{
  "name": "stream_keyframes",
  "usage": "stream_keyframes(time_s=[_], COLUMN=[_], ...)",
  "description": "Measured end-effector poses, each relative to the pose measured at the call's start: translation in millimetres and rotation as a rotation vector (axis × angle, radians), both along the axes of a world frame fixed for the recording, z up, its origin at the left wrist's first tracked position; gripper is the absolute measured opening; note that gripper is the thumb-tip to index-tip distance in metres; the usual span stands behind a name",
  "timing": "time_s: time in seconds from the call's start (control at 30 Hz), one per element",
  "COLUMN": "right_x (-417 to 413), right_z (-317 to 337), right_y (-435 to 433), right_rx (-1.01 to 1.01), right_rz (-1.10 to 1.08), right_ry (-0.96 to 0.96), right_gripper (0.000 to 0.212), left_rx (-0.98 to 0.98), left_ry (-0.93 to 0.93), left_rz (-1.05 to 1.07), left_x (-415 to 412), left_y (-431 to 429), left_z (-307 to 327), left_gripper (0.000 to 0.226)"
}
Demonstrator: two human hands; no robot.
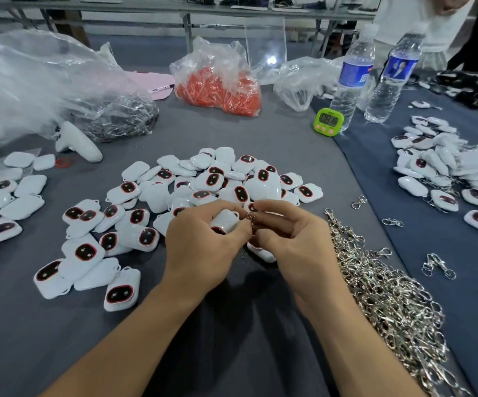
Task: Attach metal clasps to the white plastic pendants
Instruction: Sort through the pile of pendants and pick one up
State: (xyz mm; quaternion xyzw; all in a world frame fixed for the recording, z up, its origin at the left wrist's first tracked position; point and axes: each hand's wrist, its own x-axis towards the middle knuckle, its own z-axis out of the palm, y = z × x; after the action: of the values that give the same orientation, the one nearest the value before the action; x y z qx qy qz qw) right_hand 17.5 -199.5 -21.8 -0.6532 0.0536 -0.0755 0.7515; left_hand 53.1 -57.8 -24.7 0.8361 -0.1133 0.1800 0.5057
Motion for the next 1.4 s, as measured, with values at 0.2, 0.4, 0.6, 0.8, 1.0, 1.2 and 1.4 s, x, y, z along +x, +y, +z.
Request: stream_keyframes(time_s=[0.2, 0.4, 0.6, 0.8, 1.0, 1.2, 1.4], right_x=[2.1, -2.1, -1.9, -0.6, -0.8, -6.1, -11.7], right_z=[0.6, -2.4, -0.5, -1.6, -1.9, 0.5, -1.5], right_y=[2.7, 14.3, 11.5, 17.1, 16.6, 16.8, 40.1], right_rx=[-0.150, -0.459, -0.419, -0.308, -0.237, -0.442, -0.429], right_rz=[-0.047, -0.187, -0.148, -0.037, -0.101, -0.390, -0.014], right_ry=[-0.023, -0.144, -0.068, -0.037, -0.024, -0.161, -0.099], right_gripper=[0.035, 0.043, 0.038, 0.036, 0.021, 0.018, 0.026], left_rx=[-0.133, -0.147, -0.059, -0.176, -0.353, -0.310, -0.587], left_ry=[0.070, 0.083, 0.009, 0.041, 0.163, 0.173, 0.304], left_rz=[-0.075, -0.053, -0.003, -0.049, -0.070, 0.005, -0.119], left_x=[-5.0, -5.1, -3.1, -4.3, -0.1, 4.5, 1.3], left_y=[-1.8, -4.1, -2.7, -3.0, -1.4, -0.7, -6.3], left_z=[4.0, 3.1, 5.1, 7.6, 7.4, 2.9, 11.1], left_gripper=[0.009, 0.006, 0.005, 0.011, 0.014, 0.004, 0.013])
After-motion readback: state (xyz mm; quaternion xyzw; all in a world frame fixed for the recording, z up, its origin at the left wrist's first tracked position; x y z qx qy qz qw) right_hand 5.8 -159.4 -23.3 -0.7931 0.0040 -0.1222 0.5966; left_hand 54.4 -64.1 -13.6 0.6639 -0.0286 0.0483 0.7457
